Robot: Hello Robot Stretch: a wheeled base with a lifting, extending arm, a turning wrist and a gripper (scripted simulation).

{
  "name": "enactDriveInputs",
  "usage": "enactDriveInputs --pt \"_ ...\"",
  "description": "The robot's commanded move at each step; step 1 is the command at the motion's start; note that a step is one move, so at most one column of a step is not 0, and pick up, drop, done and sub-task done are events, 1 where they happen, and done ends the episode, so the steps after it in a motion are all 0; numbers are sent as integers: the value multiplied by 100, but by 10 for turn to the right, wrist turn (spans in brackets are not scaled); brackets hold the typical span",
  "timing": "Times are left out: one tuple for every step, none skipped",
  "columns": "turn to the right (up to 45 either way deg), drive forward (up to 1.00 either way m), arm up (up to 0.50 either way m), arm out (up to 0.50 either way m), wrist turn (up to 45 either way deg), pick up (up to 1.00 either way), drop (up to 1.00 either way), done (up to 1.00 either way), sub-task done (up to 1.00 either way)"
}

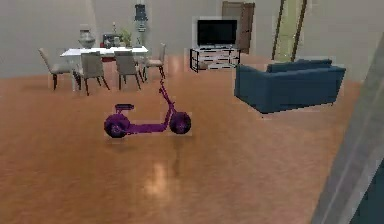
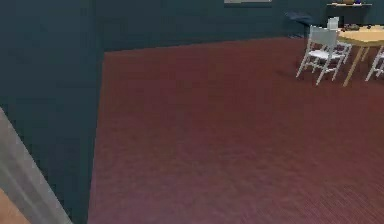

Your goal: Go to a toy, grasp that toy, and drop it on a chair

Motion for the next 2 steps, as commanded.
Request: enactDriveInputs --pt "0 100 0 0 0 0 0 0 0" --pt "0 35 0 0 0 0 0 0 0"
